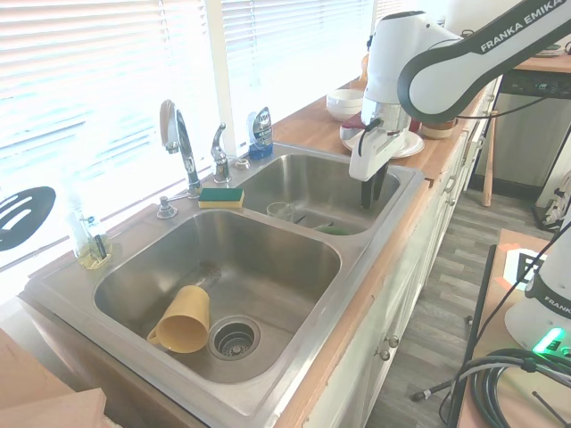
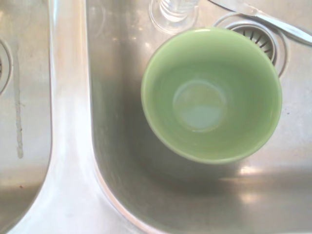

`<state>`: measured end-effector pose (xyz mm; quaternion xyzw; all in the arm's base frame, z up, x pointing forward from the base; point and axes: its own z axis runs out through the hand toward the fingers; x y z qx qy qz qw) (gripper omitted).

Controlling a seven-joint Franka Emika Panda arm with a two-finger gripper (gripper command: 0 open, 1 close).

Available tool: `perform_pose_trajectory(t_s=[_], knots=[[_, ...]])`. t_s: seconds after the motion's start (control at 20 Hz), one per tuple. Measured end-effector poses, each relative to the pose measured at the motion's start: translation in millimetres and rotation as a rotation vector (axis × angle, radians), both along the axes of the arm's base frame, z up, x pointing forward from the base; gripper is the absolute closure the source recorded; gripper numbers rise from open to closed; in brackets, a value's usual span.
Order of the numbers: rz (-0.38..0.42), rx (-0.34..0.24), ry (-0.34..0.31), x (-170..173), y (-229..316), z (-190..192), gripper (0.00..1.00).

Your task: Turn off the faucet

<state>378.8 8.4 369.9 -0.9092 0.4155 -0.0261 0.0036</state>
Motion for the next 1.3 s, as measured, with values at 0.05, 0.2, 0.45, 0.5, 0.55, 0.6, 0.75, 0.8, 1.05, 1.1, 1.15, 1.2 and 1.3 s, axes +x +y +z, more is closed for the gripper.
perform_pose_trajectory(t_s=[0.05, 0.2, 0.45, 0.5, 0.55, 0.6, 0.75, 0.8, 1.05, 1.1, 1.15, 1.2, 1.3], knots=[[0.0, 0.0, -0.001, 0, 0, 0, 1.0], [0.0, 0.0, -0.007, 0, 0, 1, 1.0], [-0.001, -0.001, -0.07, 14, 1, 18, 1.0], [-0.005, 0.0, -0.091, 22, 2, 24, 1.0], [-0.01, 0.0, -0.112, 32, 3, 30, 1.0], [-0.016, 0.002, -0.126, 44, 4, 35, 1.0], [-0.029, 0.014, -0.157, 85, 6, 43, 1.0], [-0.033, 0.018, -0.172, 99, 7, 46, 1.0], [-0.053, 0.019, -0.302, 175, 8, 63, 1.0], [-0.06, 0.016, -0.326, 189, 7, 66, 1.0], [-0.067, 0.015, -0.345, 202, 7, 68, 1.0], [-0.074, 0.012, -0.363, 216, 6, 68, 1.0], [-0.087, 0.011, -0.385, 244, 4, 68, 1.0]])
